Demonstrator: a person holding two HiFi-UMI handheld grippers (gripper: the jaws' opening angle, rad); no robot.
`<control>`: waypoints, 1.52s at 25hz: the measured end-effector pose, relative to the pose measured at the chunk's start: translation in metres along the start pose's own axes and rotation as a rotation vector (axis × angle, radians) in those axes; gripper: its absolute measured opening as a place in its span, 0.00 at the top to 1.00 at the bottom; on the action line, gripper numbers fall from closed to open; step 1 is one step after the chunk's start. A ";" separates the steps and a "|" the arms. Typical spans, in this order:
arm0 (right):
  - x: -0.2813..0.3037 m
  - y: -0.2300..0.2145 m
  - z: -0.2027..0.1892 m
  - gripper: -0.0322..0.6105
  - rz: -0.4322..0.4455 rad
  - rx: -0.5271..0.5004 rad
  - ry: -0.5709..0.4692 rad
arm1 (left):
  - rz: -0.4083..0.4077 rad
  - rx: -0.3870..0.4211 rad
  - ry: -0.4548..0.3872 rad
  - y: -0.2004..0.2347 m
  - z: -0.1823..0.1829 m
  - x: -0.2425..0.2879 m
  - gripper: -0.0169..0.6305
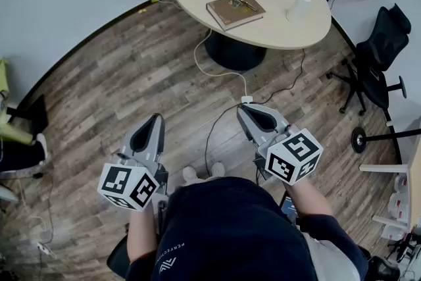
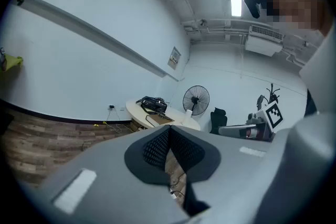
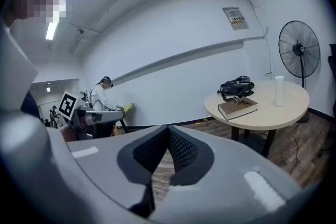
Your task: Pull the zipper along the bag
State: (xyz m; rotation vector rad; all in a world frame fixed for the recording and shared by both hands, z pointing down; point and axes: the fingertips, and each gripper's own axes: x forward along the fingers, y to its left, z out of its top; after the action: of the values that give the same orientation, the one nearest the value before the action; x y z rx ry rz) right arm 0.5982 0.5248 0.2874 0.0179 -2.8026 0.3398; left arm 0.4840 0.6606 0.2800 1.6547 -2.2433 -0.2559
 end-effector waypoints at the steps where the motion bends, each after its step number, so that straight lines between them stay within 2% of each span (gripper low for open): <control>1: 0.000 -0.001 0.001 0.95 0.004 0.001 -0.001 | 0.001 -0.002 0.003 -0.001 -0.001 0.001 0.95; 12: 0.000 -0.009 0.002 0.95 0.074 0.024 0.002 | -0.016 -0.007 0.036 -0.020 -0.009 0.013 0.95; 17: -0.004 -0.014 -0.009 0.95 0.083 -0.024 0.026 | 0.011 0.038 -0.005 -0.032 -0.014 0.017 0.95; 23: 0.008 -0.015 -0.016 0.95 0.080 -0.005 0.024 | 0.005 0.021 0.033 -0.022 -0.024 0.020 0.95; 26: 0.013 -0.020 -0.012 0.95 0.040 0.010 0.013 | -0.034 0.024 0.052 -0.016 -0.018 0.036 0.95; 31: 0.040 -0.033 -0.017 0.95 -0.015 0.049 0.037 | -0.164 0.026 0.097 -0.001 -0.010 0.080 0.95; 34: 0.068 -0.044 -0.012 0.95 -0.073 0.078 0.048 | -0.205 0.044 0.119 0.023 -0.003 0.100 0.95; 38: 0.121 -0.045 0.015 0.95 -0.101 0.073 0.030 | -0.240 0.042 0.109 0.068 0.020 0.116 0.95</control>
State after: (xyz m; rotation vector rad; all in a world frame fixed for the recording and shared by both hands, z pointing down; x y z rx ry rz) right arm 0.4810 0.4805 0.3217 0.1690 -2.7460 0.4146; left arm 0.3859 0.5699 0.3039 1.9130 -1.9845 -0.1732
